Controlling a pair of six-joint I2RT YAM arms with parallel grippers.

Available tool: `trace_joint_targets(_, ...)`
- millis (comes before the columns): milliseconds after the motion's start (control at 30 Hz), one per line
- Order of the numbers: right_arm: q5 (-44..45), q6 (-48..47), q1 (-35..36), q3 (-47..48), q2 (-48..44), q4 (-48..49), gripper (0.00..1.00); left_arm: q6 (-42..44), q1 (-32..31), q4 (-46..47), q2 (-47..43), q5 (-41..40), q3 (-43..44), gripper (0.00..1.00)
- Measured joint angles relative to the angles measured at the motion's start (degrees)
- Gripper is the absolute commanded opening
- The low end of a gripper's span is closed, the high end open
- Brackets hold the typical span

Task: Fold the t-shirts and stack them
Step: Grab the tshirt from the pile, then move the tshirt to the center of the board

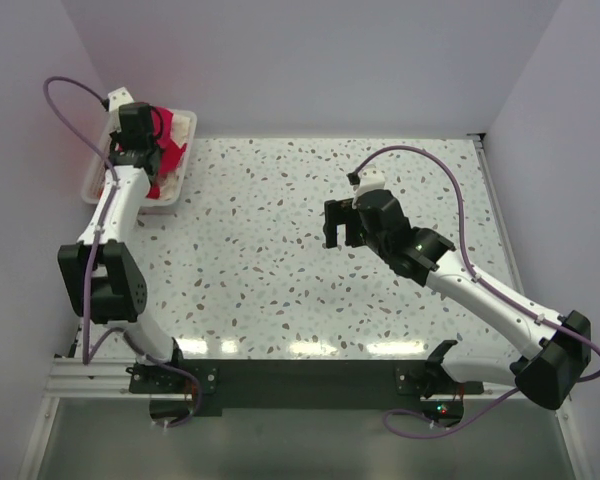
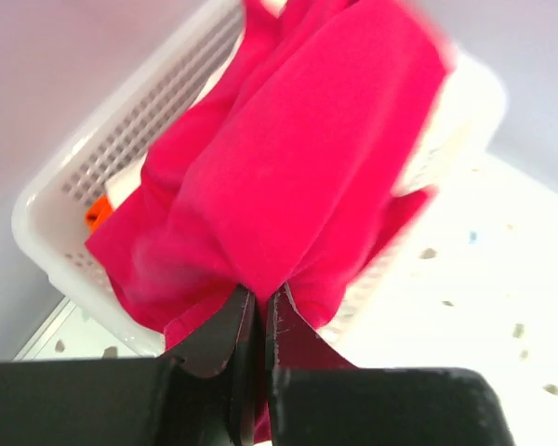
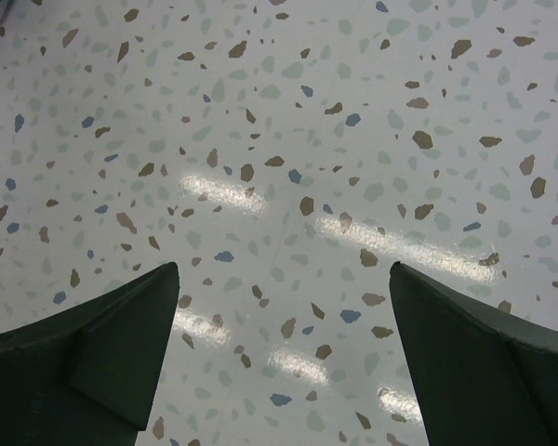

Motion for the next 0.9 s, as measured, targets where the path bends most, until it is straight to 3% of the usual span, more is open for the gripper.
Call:
trace_joint_targets(100, 0.0, 0.0, 0.0, 0.0, 0.0, 0.0, 0.99, 0.1, -2.2, -0.8, -5.5, 2.4, 1.3, 0.00)
trace_joint_targets(233, 0.1, -0.1, 0.0, 0.0, 0.0, 0.0, 0.99, 0.0, -10.5, -2.4, -13.1, 5.2, 1.2, 0.00)
trace_joint_targets(467, 0.2, -0.2, 0.0, 0.0, -0.1, 0.0, 0.99, -2.4, -24.0, -2.7, -25.5, 12.0, -8.0, 0.00)
trace_joint_targets(667, 0.1, -0.4, 0.0, 0.0, 0.0, 0.3, 0.99, -3.9, -31.5, -1.1, -25.9, 17.1, -19.3, 0.00)
trace_joint_targets(900, 0.0, -0.4, 0.0, 0.0, 1.4, 1.3, 0.98, -4.1, -39.0, 0.8, -18.3, 23.4, -28.3, 0.00)
